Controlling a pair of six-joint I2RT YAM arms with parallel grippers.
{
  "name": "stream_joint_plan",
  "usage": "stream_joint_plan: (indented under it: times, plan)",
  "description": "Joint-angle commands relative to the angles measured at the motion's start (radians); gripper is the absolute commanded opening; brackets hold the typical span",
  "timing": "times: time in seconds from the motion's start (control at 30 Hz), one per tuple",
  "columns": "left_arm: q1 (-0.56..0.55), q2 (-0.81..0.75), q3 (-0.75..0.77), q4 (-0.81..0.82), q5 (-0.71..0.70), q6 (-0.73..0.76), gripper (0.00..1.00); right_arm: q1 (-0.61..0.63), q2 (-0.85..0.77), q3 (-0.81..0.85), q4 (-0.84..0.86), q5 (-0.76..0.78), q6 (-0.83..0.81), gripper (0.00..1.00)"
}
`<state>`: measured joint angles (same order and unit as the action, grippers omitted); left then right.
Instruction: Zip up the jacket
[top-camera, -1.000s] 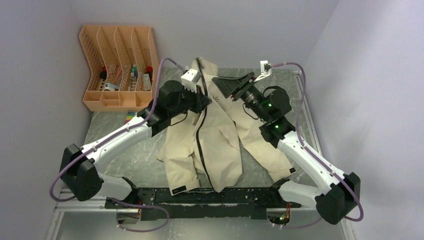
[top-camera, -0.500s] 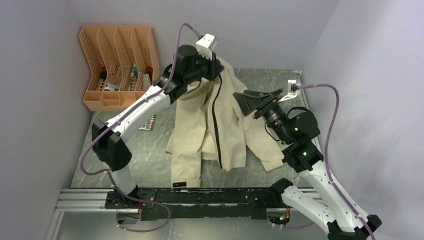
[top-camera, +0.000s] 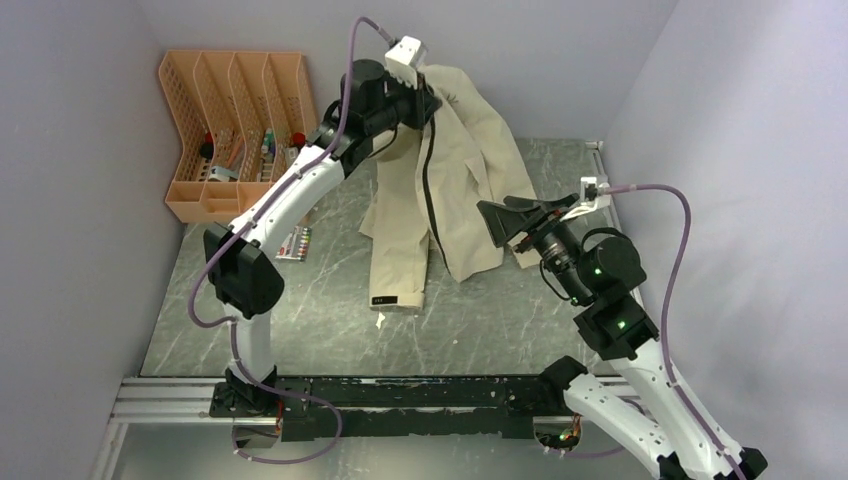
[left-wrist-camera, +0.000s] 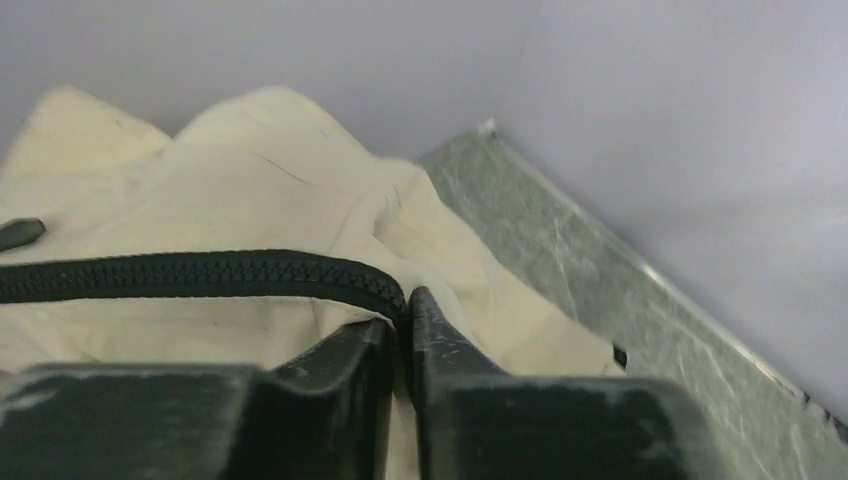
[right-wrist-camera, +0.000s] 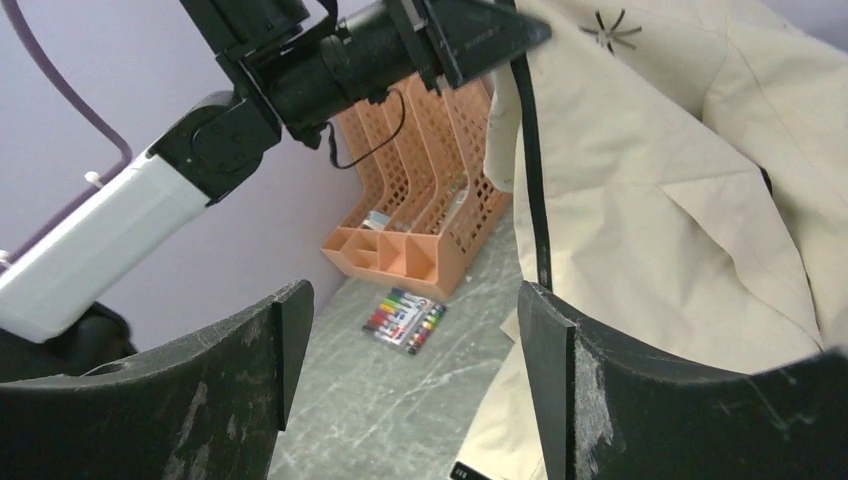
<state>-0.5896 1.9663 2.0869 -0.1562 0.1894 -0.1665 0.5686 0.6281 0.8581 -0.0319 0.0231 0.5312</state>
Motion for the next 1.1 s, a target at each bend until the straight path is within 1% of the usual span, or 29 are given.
stream_joint_plan:
  times: [0.0, 0.03, 0.17, 0.2, 0.23, 0.27, 0.33, 0.4, 0.47, 0.67, 0.73, 0.8, 0.87, 0.93, 1.0, 1.07]
  plan:
    - [0.008, -0.113, -0.223, 0.112, 0.083, -0.046, 0.29, -0.003, 0.015, -0.021, -0.009, 0.014, -0.059, 0.78]
    - [0.009, -0.143, -0.291, 0.126, 0.078, -0.055, 0.39, -0.003, 0.021, -0.026, -0.010, 0.026, -0.062, 0.78]
    - [0.008, -0.300, -0.509, 0.149, 0.036, -0.076, 0.66, -0.002, 0.073, -0.007, -0.053, 0.082, -0.063, 0.80]
    - [0.009, -0.342, -0.555, 0.173, 0.029, -0.080, 0.75, -0.001, 0.088, 0.000, -0.059, 0.091, -0.068, 0.81]
    - [0.008, -0.381, -0.595, 0.181, 0.011, -0.084, 0.91, -0.002, 0.103, 0.006, -0.061, 0.097, -0.073, 0.83]
    - [0.008, -0.425, -0.634, 0.174, -0.003, -0.083, 0.98, -0.002, 0.114, 0.007, -0.060, 0.104, -0.078, 0.84]
    - [0.008, -0.505, -0.687, 0.118, -0.064, -0.072, 1.00, -0.002, 0.134, 0.010, -0.063, 0.136, -0.088, 0.87]
    - [0.008, -0.586, -0.735, 0.059, -0.134, -0.079, 1.00, -0.002, 0.146, 0.006, -0.059, 0.168, -0.097, 0.92]
    - [0.009, -0.675, -0.809, 0.027, -0.159, -0.080, 1.00, -0.002, 0.155, 0.002, -0.054, 0.181, -0.110, 0.96]
    - [0.008, -0.893, -0.953, -0.104, -0.221, -0.087, 1.00, -0.002, 0.176, -0.025, -0.016, 0.251, -0.226, 0.99]
    - [0.008, -0.968, -1.013, -0.116, -0.229, -0.071, 1.00, -0.002, 0.179, -0.046, 0.009, 0.273, -0.269, 0.99]
    - [0.008, -1.072, -1.099, -0.079, -0.226, -0.048, 1.00, -0.002, 0.182, -0.069, 0.028, 0.323, -0.295, 0.99]
    - [0.008, -1.153, -1.180, -0.033, -0.256, -0.034, 1.00, -0.003, 0.183, -0.101, 0.079, 0.354, -0.339, 0.99]
    - [0.008, -1.207, -1.230, -0.047, -0.270, 0.001, 1.00, -0.003, 0.183, -0.139, 0.130, 0.369, -0.387, 0.99]
    - [0.008, -1.225, -1.263, -0.079, -0.290, 0.041, 1.00, -0.003, 0.188, -0.181, 0.191, 0.376, -0.442, 0.99]
    - [0.008, -1.223, -1.277, -0.118, -0.363, 0.031, 1.00, -0.004, 0.209, -0.219, 0.234, 0.412, -0.492, 0.99]
